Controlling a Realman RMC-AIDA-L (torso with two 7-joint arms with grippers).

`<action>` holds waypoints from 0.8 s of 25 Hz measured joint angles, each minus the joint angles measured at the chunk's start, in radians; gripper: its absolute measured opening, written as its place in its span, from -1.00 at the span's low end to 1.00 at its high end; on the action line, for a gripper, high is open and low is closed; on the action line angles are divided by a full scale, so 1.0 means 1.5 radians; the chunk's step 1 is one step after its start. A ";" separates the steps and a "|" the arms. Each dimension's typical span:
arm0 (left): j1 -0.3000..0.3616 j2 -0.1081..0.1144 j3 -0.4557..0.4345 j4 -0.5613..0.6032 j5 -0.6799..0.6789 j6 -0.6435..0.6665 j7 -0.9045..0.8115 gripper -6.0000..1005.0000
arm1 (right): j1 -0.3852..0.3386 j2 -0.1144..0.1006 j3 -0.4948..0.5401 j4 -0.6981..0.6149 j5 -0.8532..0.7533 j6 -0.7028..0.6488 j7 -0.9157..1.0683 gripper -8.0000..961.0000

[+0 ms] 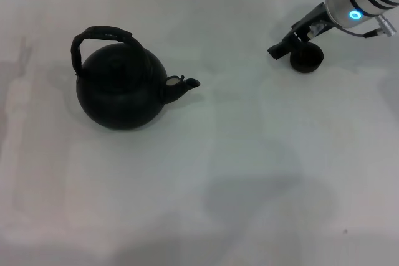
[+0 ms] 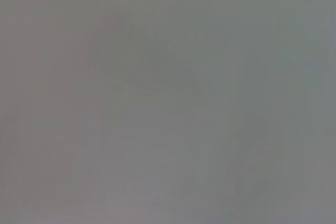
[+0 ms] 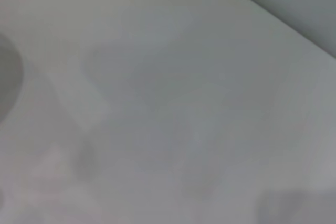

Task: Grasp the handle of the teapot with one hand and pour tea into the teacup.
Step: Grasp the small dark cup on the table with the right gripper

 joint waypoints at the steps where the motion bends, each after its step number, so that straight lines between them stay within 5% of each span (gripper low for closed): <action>1: 0.000 0.000 0.000 0.000 0.000 0.000 0.000 0.69 | -0.002 0.000 0.000 0.000 -0.001 0.000 0.002 0.57; 20: 0.001 0.001 0.000 0.003 0.000 0.000 0.000 0.69 | -0.022 -0.002 0.000 -0.002 -0.061 0.035 0.047 0.54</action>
